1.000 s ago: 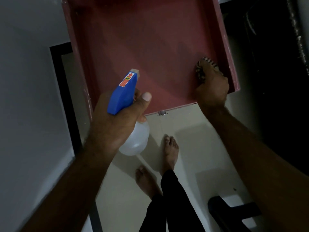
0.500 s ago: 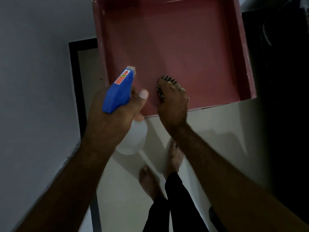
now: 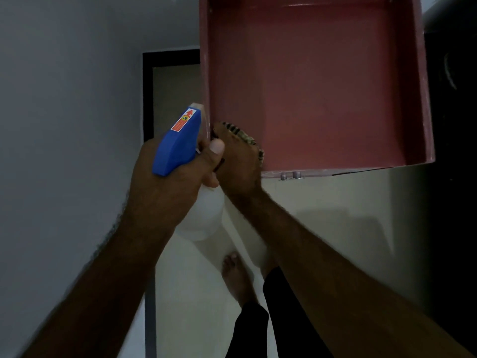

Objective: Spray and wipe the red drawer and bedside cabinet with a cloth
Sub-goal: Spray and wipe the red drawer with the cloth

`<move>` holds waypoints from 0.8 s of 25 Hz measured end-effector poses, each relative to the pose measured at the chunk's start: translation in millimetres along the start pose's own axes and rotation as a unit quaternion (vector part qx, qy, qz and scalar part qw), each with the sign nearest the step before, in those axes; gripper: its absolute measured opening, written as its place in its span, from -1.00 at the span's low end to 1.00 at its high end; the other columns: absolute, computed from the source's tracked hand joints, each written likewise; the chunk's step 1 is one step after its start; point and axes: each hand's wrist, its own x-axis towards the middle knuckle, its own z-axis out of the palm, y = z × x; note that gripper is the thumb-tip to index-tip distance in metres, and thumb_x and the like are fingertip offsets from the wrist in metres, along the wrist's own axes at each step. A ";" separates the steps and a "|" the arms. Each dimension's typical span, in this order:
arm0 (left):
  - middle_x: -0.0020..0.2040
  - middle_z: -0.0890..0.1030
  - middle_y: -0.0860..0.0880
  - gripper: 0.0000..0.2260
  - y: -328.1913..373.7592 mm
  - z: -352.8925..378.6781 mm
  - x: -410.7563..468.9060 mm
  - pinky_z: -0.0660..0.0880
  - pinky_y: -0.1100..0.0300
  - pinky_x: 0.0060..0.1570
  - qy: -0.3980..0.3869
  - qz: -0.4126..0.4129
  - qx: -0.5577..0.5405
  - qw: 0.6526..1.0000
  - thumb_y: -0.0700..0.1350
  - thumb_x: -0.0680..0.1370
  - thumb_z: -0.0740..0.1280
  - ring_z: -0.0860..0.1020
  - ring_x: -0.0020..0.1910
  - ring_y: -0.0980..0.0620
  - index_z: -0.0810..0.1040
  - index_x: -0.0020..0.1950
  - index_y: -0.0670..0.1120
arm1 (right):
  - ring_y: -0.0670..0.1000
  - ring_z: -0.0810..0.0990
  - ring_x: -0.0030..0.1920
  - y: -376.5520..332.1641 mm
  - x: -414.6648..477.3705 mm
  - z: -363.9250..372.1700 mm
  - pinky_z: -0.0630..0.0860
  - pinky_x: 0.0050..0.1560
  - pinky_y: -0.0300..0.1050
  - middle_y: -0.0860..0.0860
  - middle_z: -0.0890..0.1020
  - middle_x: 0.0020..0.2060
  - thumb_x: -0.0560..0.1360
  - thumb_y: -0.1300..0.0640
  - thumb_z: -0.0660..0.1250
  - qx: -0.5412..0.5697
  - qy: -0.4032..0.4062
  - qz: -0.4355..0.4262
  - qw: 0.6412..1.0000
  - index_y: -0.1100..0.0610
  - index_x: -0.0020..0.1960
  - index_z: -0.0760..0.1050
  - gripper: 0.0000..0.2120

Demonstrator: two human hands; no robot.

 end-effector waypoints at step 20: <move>-0.25 0.65 -0.06 -0.65 -39.5 -38.4 -18.5 0.44 0.56 -0.31 0.025 0.012 0.007 1.000 0.23 0.38 0.32 0.64 -0.29 0.25 0.54 -0.11 -0.04 | 0.20 0.52 0.17 -8.5 -44.3 -36.8 0.54 0.17 0.09 0.13 0.60 0.13 0.31 0.39 0.39 -0.113 -0.123 0.081 0.983 -0.12 0.52 0.37 -0.15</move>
